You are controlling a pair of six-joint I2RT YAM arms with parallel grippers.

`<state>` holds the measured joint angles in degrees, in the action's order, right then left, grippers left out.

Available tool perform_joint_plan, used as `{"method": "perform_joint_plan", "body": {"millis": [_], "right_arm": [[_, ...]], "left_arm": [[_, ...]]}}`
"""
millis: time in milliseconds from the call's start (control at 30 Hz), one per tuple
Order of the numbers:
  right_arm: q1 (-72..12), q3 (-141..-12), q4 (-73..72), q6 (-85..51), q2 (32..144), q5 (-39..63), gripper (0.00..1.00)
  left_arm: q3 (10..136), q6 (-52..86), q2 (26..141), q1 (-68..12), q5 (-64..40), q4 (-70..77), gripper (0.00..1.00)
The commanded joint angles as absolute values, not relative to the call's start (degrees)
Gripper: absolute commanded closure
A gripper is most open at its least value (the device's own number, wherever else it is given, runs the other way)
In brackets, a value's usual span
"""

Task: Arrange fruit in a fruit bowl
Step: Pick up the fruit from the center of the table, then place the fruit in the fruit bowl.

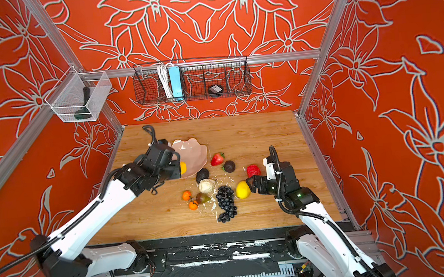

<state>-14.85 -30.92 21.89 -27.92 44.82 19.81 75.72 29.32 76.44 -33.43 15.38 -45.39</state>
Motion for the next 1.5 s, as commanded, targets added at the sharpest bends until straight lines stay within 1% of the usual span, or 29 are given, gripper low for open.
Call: {"method": "perform_joint_plan", "body": {"millis": [0, 100, 233, 433, 800, 1000, 1267, 1333, 1400, 1467], "right_arm": [[-15.38, -29.75, 22.39, -28.24, 43.39, 19.43, 0.09], [-15.39, -29.12, 23.28, -28.21, 42.26, 19.47, 0.08], [-15.39, -28.83, 24.59, -28.31, 40.69, 20.04, 0.08], [-15.37, -28.31, 25.84, -27.6, 39.28, 19.43, 0.08], [-15.38, -28.63, 25.47, -27.43, 40.33, 19.69, 0.08], [-15.36, -28.74, 25.84, -27.6, 40.16, 19.75, 0.08], [-15.38, -29.57, 26.58, -27.53, 40.34, 19.78, 0.08], [-15.36, -29.86, 26.87, -27.42, 40.43, 19.62, 0.08], [-15.38, -30.09, 26.98, -27.33, 40.52, 19.6, 0.08], [-15.38, -30.16, 26.98, -27.33, 40.7, 19.6, 0.08]], "left_arm": [[83.25, 27.37, 85.41, -32.7, 15.99, -47.13, 0.99], [90.77, 27.33, 93.96, -30.71, 14.52, -48.12, 0.99], [101.69, 26.84, 104.93, -27.86, 13.8, -52.94, 1.0], [110.99, 25.88, 115.06, -24.79, 13.49, -57.65, 1.0], [116.09, 25.16, 124.53, -20.68, 10.38, -59.25, 0.99], [118.3, 24.52, 127.9, -19.12, 9.29, -59.49, 0.98], [121.62, 24.48, 132.34, -18.54, 8.92, -60.83, 0.98], [121.6, 24.42, 132.61, -18.47, 8.79, -60.56, 0.96], [121.85, 24.2, 132.8, -18.46, 8.53, -60.75, 0.93], [121.66, 24.09, 132.64, -18.46, 8.35, -60.74, 0.87]]}}
